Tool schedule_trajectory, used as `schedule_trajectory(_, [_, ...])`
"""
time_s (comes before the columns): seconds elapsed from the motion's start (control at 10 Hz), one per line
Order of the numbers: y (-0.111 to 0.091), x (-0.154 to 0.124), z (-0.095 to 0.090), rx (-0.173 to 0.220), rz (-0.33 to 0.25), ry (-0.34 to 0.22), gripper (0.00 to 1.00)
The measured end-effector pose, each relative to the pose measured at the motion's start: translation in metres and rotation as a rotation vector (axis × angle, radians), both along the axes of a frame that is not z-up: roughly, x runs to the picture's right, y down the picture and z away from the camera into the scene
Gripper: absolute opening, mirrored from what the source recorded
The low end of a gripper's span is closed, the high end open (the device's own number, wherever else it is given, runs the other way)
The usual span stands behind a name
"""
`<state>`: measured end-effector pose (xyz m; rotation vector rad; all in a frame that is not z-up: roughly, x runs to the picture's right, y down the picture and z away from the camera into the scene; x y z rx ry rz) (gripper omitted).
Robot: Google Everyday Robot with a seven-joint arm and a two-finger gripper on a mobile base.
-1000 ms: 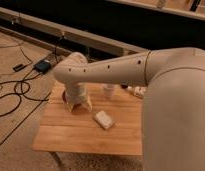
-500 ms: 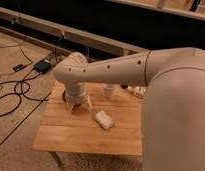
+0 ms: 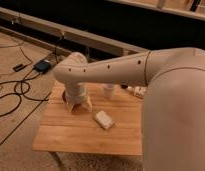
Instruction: Wipe the white sponge on the table
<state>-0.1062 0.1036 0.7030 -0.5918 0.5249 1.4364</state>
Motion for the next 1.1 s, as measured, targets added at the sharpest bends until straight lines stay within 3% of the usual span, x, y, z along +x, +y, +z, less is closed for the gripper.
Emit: schedule_trajectory(1.1, [0.0017, 0.0018, 0.0043, 0.001, -0.003, 0.000, 0.65])
